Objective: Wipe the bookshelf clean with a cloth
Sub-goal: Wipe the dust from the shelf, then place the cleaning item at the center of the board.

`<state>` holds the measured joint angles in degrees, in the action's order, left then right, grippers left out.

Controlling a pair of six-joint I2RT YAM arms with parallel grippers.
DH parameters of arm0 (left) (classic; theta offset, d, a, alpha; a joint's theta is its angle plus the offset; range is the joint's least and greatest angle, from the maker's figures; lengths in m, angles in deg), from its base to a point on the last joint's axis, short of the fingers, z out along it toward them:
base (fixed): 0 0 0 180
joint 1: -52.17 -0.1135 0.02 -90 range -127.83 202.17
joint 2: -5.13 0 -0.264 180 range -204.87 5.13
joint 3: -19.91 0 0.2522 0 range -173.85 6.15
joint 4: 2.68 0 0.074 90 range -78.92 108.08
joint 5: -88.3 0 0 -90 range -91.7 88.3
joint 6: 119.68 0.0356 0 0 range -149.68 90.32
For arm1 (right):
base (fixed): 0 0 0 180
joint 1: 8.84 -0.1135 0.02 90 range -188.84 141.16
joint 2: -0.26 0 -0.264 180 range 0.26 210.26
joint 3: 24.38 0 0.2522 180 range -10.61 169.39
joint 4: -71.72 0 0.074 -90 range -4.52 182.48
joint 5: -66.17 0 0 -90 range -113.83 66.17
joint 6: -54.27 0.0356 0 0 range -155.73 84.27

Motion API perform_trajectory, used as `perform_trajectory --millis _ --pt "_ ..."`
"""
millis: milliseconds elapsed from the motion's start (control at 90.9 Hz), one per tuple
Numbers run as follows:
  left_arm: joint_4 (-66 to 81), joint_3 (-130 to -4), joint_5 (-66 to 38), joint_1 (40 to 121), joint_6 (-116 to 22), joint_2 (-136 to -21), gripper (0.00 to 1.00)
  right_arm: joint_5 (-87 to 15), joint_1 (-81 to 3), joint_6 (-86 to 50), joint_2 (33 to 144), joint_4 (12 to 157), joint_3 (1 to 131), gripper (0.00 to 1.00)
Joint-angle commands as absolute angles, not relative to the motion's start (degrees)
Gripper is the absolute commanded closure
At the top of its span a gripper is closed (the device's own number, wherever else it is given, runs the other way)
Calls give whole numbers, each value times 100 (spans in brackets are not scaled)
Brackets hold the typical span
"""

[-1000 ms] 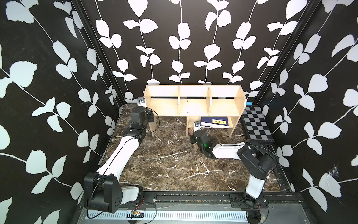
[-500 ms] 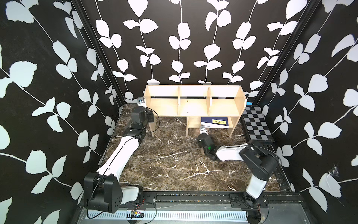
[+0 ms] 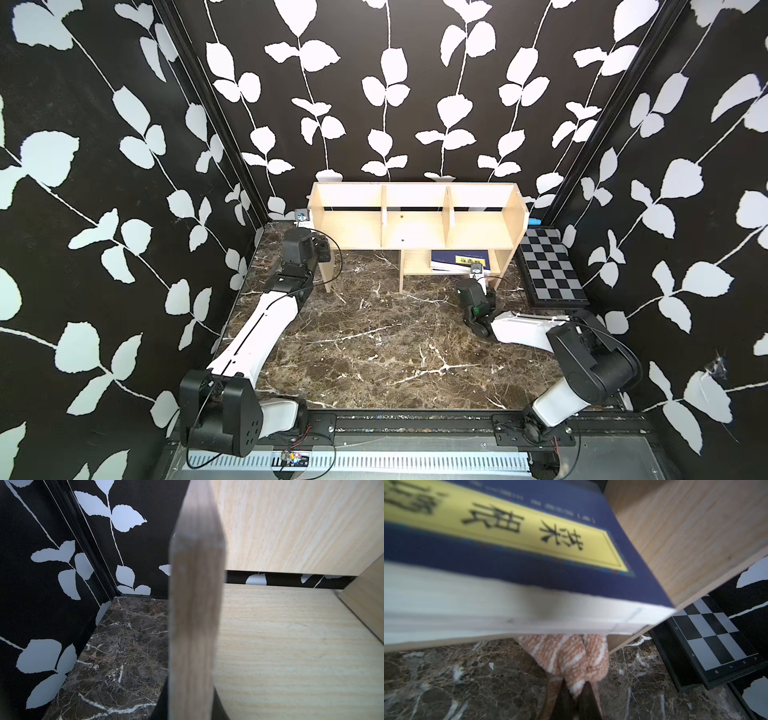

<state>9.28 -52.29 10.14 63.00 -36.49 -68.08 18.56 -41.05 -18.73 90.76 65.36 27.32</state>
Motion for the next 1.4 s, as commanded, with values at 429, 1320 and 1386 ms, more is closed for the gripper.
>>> perform_trajectory --millis 429,1320,1386 --pt "1179 -5251 1665 6202 -4163 -6802 100 3217 -6947 -3630 9653 5861 4058 100" --pt "1335 -5311 1591 6199 -4388 -6813 100 1557 -6885 -2260 11480 7298 6128 56" --pt "1358 -5302 1642 6199 -4375 -6801 100 1374 -6894 -2221 11202 7437 5938 45"
